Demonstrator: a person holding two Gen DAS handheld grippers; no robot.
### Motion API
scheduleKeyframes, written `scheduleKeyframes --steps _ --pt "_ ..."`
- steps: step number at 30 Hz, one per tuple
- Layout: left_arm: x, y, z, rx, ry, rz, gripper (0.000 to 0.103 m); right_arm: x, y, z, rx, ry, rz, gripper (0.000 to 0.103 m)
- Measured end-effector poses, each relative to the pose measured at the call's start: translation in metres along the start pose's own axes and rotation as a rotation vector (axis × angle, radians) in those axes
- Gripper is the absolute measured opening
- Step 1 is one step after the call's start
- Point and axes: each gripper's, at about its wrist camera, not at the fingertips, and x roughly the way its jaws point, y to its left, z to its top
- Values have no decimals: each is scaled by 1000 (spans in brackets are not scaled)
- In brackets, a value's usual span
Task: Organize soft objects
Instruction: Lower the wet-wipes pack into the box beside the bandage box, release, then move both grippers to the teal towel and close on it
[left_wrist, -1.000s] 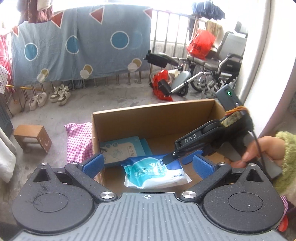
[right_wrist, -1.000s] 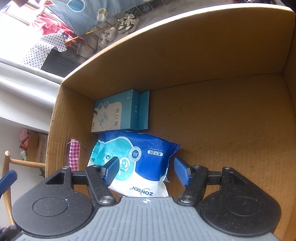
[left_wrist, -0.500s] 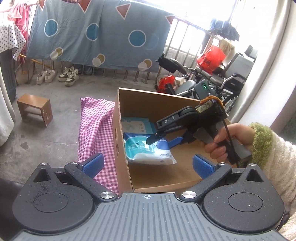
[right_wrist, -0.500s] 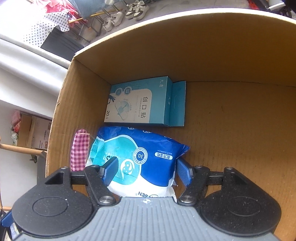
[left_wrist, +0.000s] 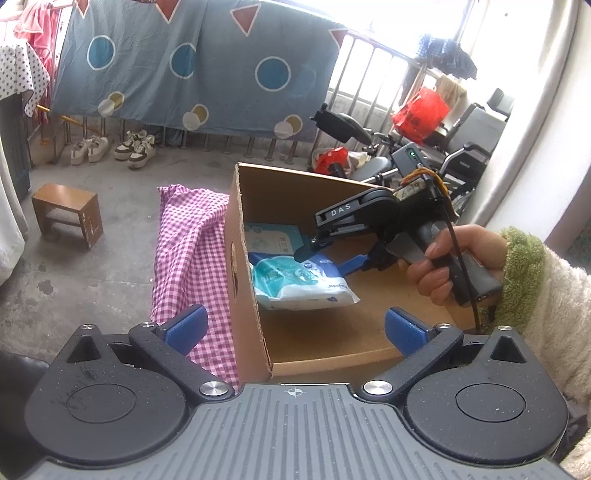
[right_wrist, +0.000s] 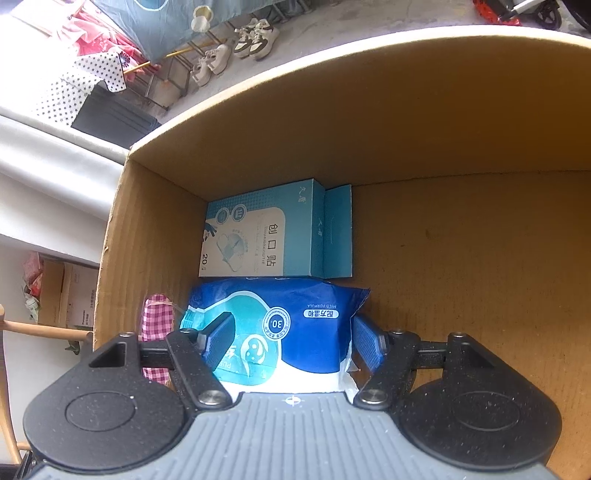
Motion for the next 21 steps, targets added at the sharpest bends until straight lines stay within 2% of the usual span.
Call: scheduleKeyframes --steps 6,11,16,21 --pt "-7 7 -4 -24 -34 -3 102 -49 1 -10 -32 -104 25 72" --pt "-20 2 -7 2 -71 21 102 -105 7 -37 -82 -214 77 72" --pt "-33 -2 -10 2 -73 47 103 -160 14 -87 -147 -311 154 76" --pt "-46 2 -18 -45 -76 28 103 -179 14 -144 -185 -337 193 79"
